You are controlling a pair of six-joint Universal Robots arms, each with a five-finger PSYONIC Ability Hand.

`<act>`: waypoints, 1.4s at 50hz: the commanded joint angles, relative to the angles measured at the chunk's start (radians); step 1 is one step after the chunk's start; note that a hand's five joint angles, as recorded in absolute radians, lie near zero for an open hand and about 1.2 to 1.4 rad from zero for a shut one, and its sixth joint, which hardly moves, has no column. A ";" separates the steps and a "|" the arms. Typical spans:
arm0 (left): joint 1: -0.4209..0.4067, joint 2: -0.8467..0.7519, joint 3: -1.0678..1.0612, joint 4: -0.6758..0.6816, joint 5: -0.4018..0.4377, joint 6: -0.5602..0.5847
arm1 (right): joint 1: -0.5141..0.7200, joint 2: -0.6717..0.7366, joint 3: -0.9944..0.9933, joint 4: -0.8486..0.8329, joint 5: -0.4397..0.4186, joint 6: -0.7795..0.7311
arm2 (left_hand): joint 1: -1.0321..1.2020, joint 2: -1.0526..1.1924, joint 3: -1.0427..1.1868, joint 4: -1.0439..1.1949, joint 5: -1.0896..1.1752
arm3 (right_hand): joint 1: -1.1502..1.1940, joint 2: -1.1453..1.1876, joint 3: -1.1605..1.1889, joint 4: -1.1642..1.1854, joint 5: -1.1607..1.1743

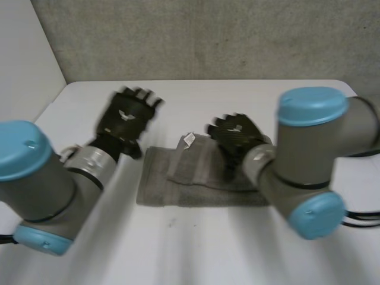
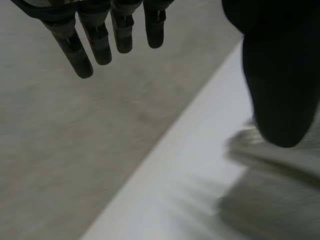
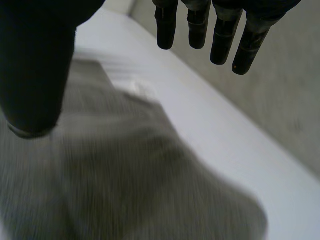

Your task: Fold the laundry.

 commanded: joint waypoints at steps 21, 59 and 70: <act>-0.091 -0.471 0.341 -0.144 0.082 0.003 | -0.255 -0.145 0.440 -0.175 -0.148 0.033 | 0.756 0.748 0.743 0.750 0.733 | 0.027 0.006 0.013 -0.005 -0.016; -0.090 -0.442 0.362 -0.199 0.059 0.005 | -0.260 -0.157 0.445 -0.175 -0.150 0.031 | 0.539 0.531 0.527 0.533 0.517 | 0.033 0.012 0.019 0.001 -0.010; -0.091 -0.464 0.384 -0.199 0.044 0.009 | -0.265 -0.163 0.451 -0.179 -0.142 0.033 | 1.186 1.179 1.174 1.180 1.164 | 0.030 0.009 0.016 -0.002 -0.013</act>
